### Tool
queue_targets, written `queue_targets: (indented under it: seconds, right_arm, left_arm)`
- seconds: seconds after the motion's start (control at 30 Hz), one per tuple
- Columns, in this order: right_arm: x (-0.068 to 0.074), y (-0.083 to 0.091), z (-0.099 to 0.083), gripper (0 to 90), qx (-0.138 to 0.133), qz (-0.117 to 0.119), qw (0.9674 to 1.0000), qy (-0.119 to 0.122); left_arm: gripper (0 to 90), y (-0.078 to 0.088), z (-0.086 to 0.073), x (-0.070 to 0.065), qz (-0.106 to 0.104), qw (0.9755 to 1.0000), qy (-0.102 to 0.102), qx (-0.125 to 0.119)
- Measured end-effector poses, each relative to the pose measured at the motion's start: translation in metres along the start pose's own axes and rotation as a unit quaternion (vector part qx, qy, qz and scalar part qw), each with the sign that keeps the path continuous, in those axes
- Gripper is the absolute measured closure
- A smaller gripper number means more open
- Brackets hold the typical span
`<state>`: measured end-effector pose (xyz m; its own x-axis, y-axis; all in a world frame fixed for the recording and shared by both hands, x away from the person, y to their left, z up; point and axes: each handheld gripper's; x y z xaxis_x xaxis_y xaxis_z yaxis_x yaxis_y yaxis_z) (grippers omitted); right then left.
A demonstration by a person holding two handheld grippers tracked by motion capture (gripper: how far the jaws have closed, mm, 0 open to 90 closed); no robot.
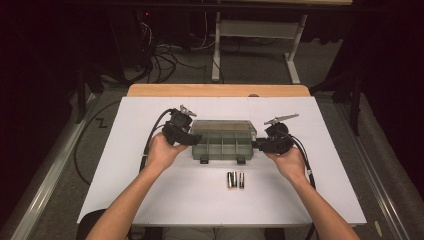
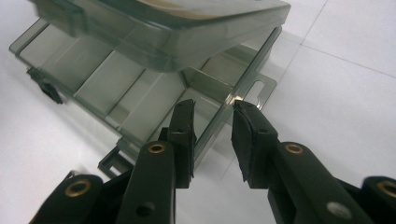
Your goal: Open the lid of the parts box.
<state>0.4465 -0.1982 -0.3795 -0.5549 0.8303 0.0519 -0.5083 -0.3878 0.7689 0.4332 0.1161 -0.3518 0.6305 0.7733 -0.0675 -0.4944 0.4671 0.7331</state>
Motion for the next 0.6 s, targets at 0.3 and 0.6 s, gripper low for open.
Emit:
queue_targets:
  seconds: [0.3,0.6]
  right_arm:
    - [0.001,-0.014,0.005,71.7,0.011,-0.019,0.9998,-0.002]
    - [-0.002,-0.022,0.014,73.5,0.024,-0.029,0.9992,-0.014]
  left_arm:
    - [44.8,-0.001,0.004,0.004,-0.003,1.0,0.007,-0.003]
    - [44.8,0.001,0.008,0.007,-0.004,0.9999,0.01,-0.006]
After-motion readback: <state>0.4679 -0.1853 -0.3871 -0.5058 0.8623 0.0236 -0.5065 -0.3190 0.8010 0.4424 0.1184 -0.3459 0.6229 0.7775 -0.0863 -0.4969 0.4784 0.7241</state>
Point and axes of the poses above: each handheld gripper's, and its own axes: y roughly backward along the jaws, z roughly out of its top, x roughly to its left, and after that the axes turned 5 degrees about -z, right-handed
